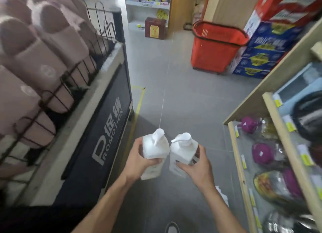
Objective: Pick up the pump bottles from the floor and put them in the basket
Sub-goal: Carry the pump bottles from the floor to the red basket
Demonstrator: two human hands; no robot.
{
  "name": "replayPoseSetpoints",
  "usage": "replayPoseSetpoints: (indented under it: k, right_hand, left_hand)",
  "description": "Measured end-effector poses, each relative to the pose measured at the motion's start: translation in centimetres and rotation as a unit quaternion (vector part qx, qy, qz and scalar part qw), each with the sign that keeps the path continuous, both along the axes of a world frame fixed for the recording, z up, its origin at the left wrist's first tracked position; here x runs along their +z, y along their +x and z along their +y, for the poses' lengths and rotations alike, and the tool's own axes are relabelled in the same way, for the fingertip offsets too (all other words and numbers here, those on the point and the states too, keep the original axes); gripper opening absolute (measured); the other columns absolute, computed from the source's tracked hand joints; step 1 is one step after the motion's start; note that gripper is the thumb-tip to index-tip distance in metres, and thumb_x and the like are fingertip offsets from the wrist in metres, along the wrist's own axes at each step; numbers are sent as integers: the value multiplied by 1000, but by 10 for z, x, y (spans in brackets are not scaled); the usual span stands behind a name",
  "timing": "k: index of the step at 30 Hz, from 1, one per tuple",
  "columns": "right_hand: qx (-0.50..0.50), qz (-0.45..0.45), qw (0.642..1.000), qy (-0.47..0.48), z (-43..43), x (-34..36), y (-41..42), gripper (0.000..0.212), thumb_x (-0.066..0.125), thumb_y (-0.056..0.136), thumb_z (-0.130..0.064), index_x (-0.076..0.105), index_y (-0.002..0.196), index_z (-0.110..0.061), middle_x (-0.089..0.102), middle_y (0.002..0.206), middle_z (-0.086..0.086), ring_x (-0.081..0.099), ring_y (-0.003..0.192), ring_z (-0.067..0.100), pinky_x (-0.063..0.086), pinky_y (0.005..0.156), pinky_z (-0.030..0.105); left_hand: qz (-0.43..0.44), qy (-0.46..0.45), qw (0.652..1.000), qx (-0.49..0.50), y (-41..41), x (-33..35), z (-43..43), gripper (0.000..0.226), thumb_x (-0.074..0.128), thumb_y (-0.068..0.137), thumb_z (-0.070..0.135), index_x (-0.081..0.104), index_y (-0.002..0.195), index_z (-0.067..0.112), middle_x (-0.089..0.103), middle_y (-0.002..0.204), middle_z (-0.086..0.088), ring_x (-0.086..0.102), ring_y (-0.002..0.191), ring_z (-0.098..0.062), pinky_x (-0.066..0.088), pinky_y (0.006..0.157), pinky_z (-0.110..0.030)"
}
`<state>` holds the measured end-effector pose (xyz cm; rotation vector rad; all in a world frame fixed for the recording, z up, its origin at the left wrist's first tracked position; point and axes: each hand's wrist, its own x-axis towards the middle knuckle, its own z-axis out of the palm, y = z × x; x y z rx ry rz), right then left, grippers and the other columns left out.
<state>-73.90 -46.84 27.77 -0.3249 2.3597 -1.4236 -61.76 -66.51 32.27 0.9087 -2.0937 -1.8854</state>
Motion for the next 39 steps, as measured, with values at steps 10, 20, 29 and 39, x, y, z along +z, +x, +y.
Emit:
replayPoseSetpoints:
  k: [10, 20, 29, 39]
  right_hand:
    - [-79, 54, 995, 37, 30, 276, 93, 86, 97, 58, -38, 52, 130, -27, 54, 121, -10, 57, 110, 14, 42, 83, 28]
    - [-113, 82, 988, 64, 68, 391, 173, 86, 89, 60, -47, 48, 135, -41, 57, 111, -14, 56, 109, 20, 48, 77, 35]
    - [-103, 102, 980, 133, 94, 412, 191, 79, 81, 55, -55, 52, 125, -35, 64, 109, -11, 58, 102, 23, 54, 78, 42]
    - [4, 55, 989, 139, 125, 399, 174, 72, 86, 64, -45, 48, 125, -36, 64, 112, -9, 64, 94, 24, 48, 74, 37]
  left_hand:
    - [28, -30, 999, 8, 77, 285, 47, 62, 89, 65, 1, 58, 104, 37, 67, 101, 25, 66, 93, 0, 54, 75, -21]
    - [-62, -116, 989, 71, 139, 343, 85, 83, 83, 50, 59, 53, 125, 41, 58, 103, 7, 58, 99, -16, 56, 85, -47]
    - [-105, -144, 977, 114, 162, 363, 123, 94, 78, 49, 60, 48, 135, 36, 54, 104, 4, 53, 105, -22, 53, 90, -48]
    - [-155, -173, 943, 238, 195, 363, 161, 90, 82, 55, 54, 48, 136, 35, 45, 102, 8, 45, 104, -20, 49, 92, -44]
